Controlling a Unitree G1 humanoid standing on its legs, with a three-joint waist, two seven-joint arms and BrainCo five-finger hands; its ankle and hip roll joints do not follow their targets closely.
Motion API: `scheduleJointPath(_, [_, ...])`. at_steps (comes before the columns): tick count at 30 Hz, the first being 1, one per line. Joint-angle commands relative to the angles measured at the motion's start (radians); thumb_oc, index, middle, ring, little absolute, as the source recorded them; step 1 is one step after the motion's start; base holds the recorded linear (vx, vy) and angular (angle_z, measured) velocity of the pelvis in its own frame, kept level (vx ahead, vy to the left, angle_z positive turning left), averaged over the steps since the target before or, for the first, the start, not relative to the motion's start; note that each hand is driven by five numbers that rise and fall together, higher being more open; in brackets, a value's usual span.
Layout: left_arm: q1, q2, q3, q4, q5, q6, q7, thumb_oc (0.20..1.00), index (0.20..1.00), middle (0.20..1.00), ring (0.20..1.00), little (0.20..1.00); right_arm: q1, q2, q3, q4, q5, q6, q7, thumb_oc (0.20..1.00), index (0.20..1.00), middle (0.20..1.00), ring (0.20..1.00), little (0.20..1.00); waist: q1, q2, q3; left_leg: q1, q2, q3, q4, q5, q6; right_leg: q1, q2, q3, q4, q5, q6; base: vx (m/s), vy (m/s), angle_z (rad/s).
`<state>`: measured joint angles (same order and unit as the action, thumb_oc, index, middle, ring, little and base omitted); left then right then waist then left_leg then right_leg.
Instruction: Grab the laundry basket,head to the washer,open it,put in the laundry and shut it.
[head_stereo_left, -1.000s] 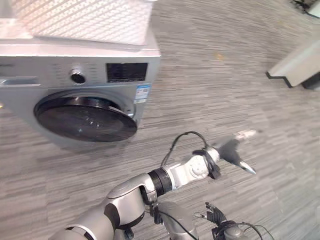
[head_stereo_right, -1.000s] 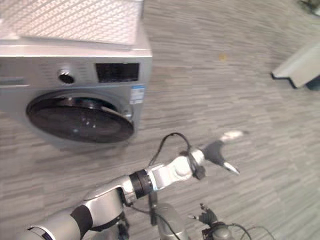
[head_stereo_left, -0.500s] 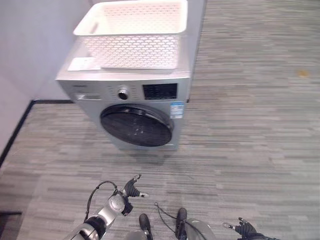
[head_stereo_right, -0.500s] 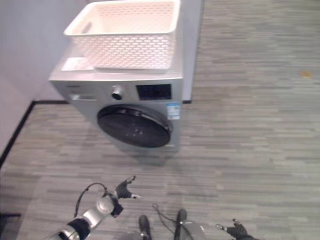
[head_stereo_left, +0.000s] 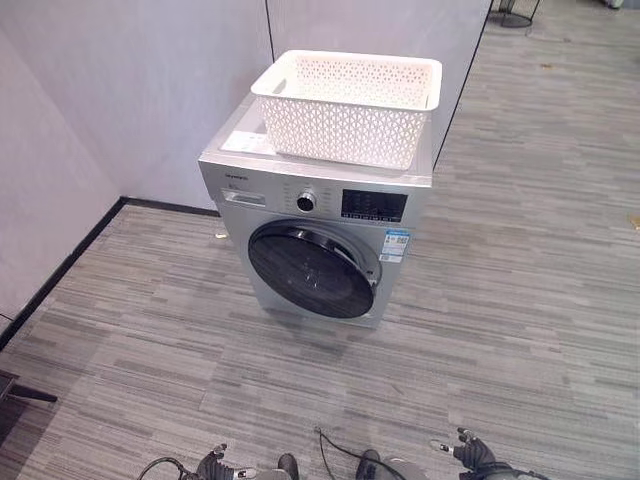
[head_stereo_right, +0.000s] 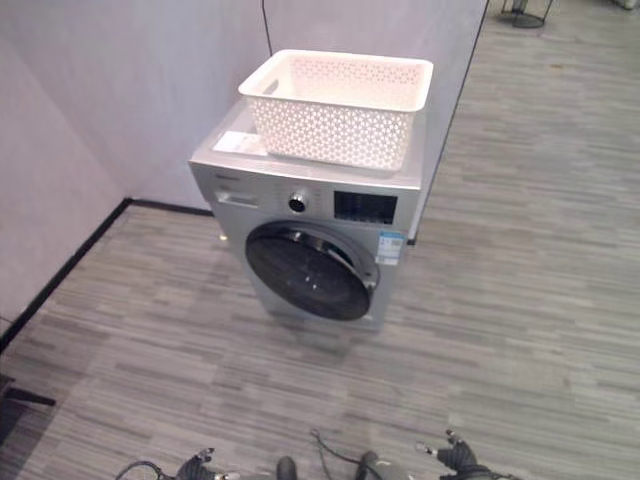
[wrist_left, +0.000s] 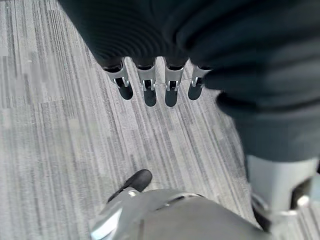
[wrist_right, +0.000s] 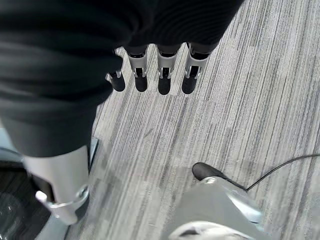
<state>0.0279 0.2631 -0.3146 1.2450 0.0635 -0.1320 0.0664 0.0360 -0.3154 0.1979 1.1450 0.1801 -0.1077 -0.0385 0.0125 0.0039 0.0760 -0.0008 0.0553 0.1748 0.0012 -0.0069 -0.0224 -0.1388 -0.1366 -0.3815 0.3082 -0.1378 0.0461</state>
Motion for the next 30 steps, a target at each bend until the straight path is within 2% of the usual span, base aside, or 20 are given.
scheduleJointPath(1, [-0.022,0.007,0.063,0.029,0.053,0.012,0.017,1.0,1.0,1.0,1.0,1.0,-0.032,0.01,0.034,-0.01,-0.021,-0.01,0.008,1.0,1.0,1.0,1.0,1.0,0.006,-0.046,0.024,-0.005,-0.046,-0.029,0.024,-0.011,0.014,0.146,0.001,0.055,-0.284,0.168,0.072,0.02,0.126,0.06])
scheduleJointPath(7, [-0.001,0.014,0.09,0.03,0.052,0.012,0.02,1.0,1.0,1.0,1.0,1.0,-0.06,0.014,0.045,-0.026,-0.038,-0.003,0.003,1.0,1.0,1.0,1.0,1.0,0.025,-0.039,0.032,0.0,-0.067,-0.031,0.036,-0.034,0.041,0.125,-0.02,0.069,-0.22,0.167,0.086,0.01,0.14,-0.04])
scheduleJointPath(12, [0.003,0.014,0.076,-0.007,0.043,0.004,0.021,1.0,1.0,1.0,1.0,1.0,-0.081,0.014,0.044,-0.075,-0.032,-0.006,-0.007,1.0,1.0,1.0,1.0,1.0,0.032,-0.024,0.051,0.002,-0.099,-0.045,0.054,-0.051,0.065,0.113,-0.063,0.062,-0.16,0.181,0.103,0.02,0.2,0.02])
scheduleJointPath(13, [0.001,0.011,0.067,-0.011,0.044,0.004,0.021,1.0,1.0,1.0,1.0,1.0,-0.092,0.017,0.046,-0.102,-0.022,-0.008,-0.011,1.0,1.0,1.0,1.0,1.0,0.031,-0.016,0.056,-0.001,-0.116,-0.051,0.059,-0.06,0.073,0.109,-0.084,0.06,-0.144,0.198,0.109,0.02,0.22,0.07])
scheduleJointPath(18, [0.003,0.01,0.059,-0.026,0.046,0.003,0.021,1.0,1.0,1.0,1.0,1.0,-0.097,0.02,0.056,-0.127,-0.019,-0.008,-0.013,1.0,1.0,1.0,1.0,1.0,0.031,-0.006,0.062,-0.001,-0.133,-0.051,0.068,-0.072,0.083,0.098,-0.104,0.066,-0.116,0.208,0.112,0.03,0.169,0.05])
scheduleJointPath(20, [0.003,0.012,0.065,-0.029,0.043,0.005,0.023,1.0,1.0,1.0,1.0,1.0,-0.096,0.017,0.069,-0.168,-0.035,-0.007,-0.017,1.0,1.0,1.0,1.0,1.0,0.03,0.001,0.07,0.001,-0.148,-0.058,0.08,-0.083,0.092,0.094,-0.117,0.075,-0.075,0.205,0.109,0.05,0.22,0.08])
scheduleJointPath(21, [0.006,0.017,0.07,-0.032,0.045,0.005,0.029,1.0,1.0,1.0,1.0,1.0,-0.099,0.016,0.083,-0.184,-0.051,-0.008,-0.017,1.0,1.0,1.0,1.0,1.0,0.034,0.005,0.074,0.005,-0.151,-0.054,0.086,-0.091,0.1,0.081,-0.119,0.058,-0.027,0.193,0.101,0.08,0.196,0.08])
scheduleJointPath(22, [0.007,0.02,0.072,-0.035,0.047,0.006,0.03,1.0,1.0,1.0,1.0,1.0,-0.098,0.016,0.09,-0.193,-0.056,-0.008,-0.017,1.0,1.0,1.0,1.0,1.0,0.035,0.005,0.079,0.012,-0.152,-0.055,0.091,-0.096,0.099,0.077,-0.111,0.062,0.0,0.181,0.099,0.11,0.202,0.05])
scheduleJointPath(23, [-0.007,0.034,0.067,-0.032,0.055,0.006,0.033,1.0,1.0,1.0,1.0,1.0,-0.106,0.011,0.102,-0.202,-0.048,-0.015,-0.014,1.0,1.0,1.0,1.0,1.0,0.011,-0.002,0.087,0.005,-0.164,-0.087,0.11,-0.091,0.098,0.017,-0.002,0.164,0.053,0.137,0.081,0.09,0.129,0.1])
scheduleJointPath(24, [-0.006,0.037,0.065,-0.045,0.052,0.008,0.03,1.0,1.0,1.0,1.0,1.0,-0.108,0.006,0.109,-0.217,-0.047,-0.014,-0.011,1.0,1.0,1.0,1.0,1.0,0.009,-0.002,0.09,0.0,-0.171,-0.094,0.117,-0.089,0.094,-0.001,0.022,0.17,0.04,0.13,0.077,0.08,0.093,0.27])
scheduleJointPath(26, [-0.005,0.041,0.063,-0.048,0.056,0.008,0.035,1.0,1.0,1.0,1.0,1.0,-0.118,-0.003,0.123,-0.238,-0.071,-0.015,-0.013,1.0,1.0,1.0,1.0,1.0,0.018,0.0,0.097,0.009,-0.167,-0.084,0.11,-0.095,0.084,-0.015,-0.001,0.096,0.004,0.133,0.064,0.07,0.006,0.49])
scheduleJointPath(27, [-0.008,0.04,0.059,-0.045,0.059,0.008,0.036,1.0,1.0,1.0,1.0,1.0,-0.125,-0.008,0.128,-0.243,-0.083,-0.016,-0.018,1.0,1.0,1.0,1.0,1.0,0.012,0.006,0.099,0.012,-0.166,-0.098,0.108,-0.098,0.08,-0.034,-0.007,0.094,-0.008,0.139,0.065,0.11,-0.032,0.37])
scheduleJointPath(28, [-0.01,0.04,0.057,-0.042,0.06,0.008,0.036,1.0,1.0,1.0,1.0,1.0,-0.133,-0.013,0.13,-0.244,-0.087,-0.016,-0.021,1.0,1.0,1.0,1.0,1.0,0.006,0.01,0.102,0.016,-0.164,-0.11,0.109,-0.1,0.078,-0.056,-0.01,0.108,-0.017,0.15,0.068,0.15,-0.053,0.18])
scheduleJointPath(29, [-0.016,0.042,0.055,-0.039,0.06,0.009,0.037,1.0,1.0,1.0,1.0,1.0,-0.144,-0.02,0.131,-0.258,-0.086,-0.017,-0.023,1.0,1.0,1.0,1.0,1.0,-0.005,0.013,0.114,0.026,-0.163,-0.125,0.119,-0.111,0.07,-0.087,-0.013,0.15,-0.045,0.169,0.076,0.11,-0.033,0.24])
scheduleJointPath(30, [-0.016,0.042,0.056,-0.039,0.06,0.008,0.037,1.0,1.0,1.0,1.0,1.0,-0.144,-0.019,0.131,-0.258,-0.086,-0.017,-0.023,1.0,1.0,1.0,1.0,1.0,-0.006,0.013,0.112,0.022,-0.163,-0.125,0.118,-0.109,0.07,-0.089,-0.014,0.149,-0.048,0.172,0.076,0.17,-0.07,0.51])
